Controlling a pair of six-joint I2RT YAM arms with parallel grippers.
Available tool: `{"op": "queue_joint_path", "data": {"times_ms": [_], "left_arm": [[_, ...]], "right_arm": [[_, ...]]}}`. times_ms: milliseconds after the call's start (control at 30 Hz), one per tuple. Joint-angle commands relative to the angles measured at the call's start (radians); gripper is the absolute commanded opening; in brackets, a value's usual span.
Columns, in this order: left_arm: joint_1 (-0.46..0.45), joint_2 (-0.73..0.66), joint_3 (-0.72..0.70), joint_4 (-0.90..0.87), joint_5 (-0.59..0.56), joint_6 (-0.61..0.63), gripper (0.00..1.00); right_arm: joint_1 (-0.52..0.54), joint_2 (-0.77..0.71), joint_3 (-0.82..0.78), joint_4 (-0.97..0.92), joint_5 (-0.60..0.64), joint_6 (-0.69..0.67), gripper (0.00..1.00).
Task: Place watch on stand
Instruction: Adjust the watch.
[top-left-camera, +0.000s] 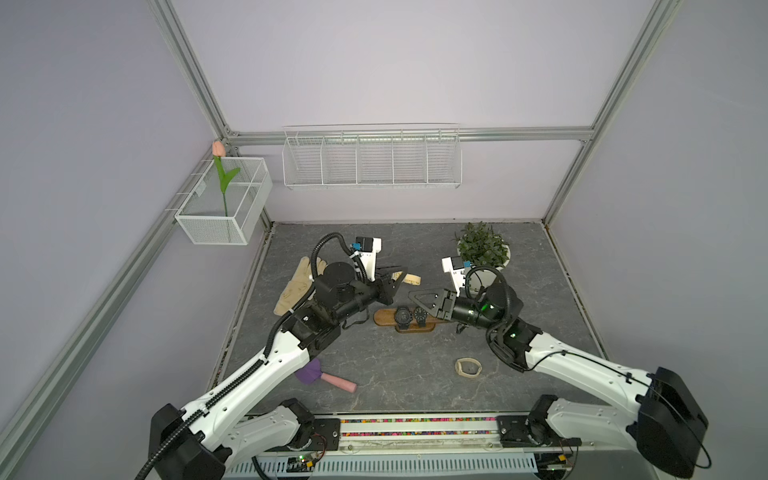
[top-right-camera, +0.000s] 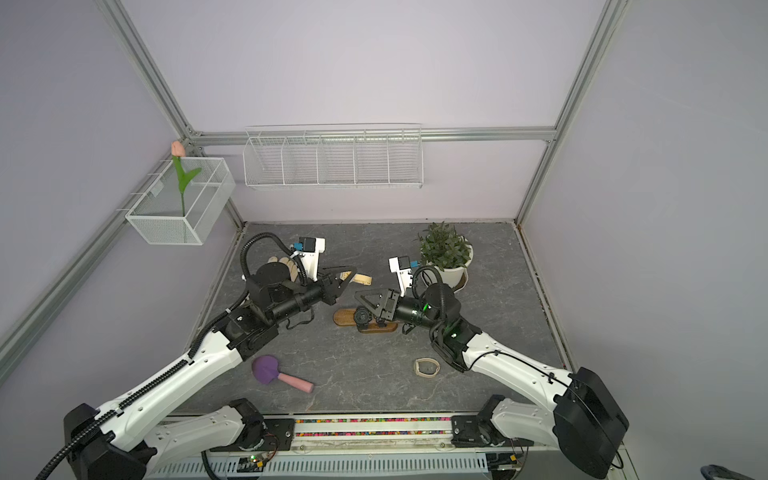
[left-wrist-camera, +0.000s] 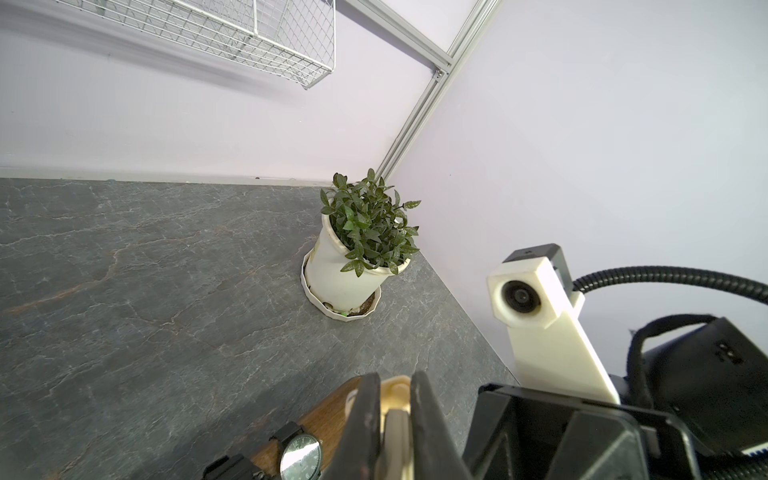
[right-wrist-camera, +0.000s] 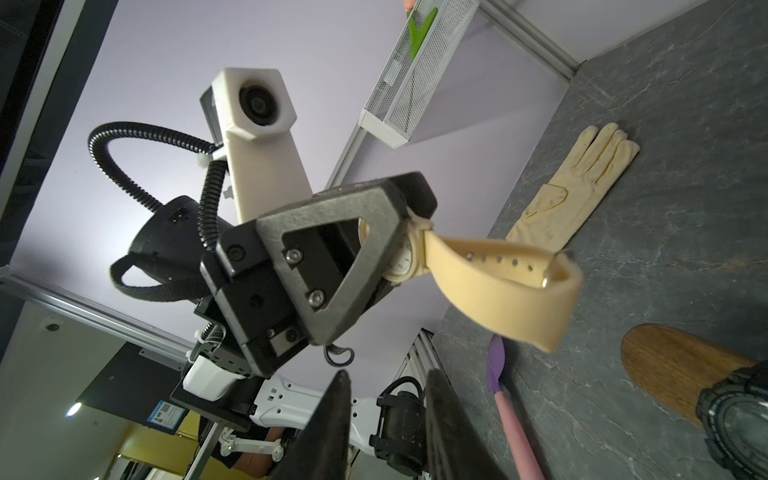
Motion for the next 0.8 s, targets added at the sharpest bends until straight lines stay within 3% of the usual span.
{"op": "queue_joint_path", "data": {"times_ms": [0, 200, 767], "left_arm": [[0.0, 0.0, 0.004, 0.024, 0.002, -0.009, 0.0], [0.0, 0.006, 0.001, 0.039, 0.019, -0.012, 0.0], [0.0, 0.017, -0.003, 0.056, 0.049, -0.014, 0.0]], "right_arm": [[0.002, 0.008, 0.016, -0.028, 0.065, -0.025, 0.37], [-0.001, 0.059, 0.04, 0.047, 0.097, -0.008, 0.43], [-0.019, 0.073, 0.072, 0.104, 0.155, -0.005, 0.42]]}}
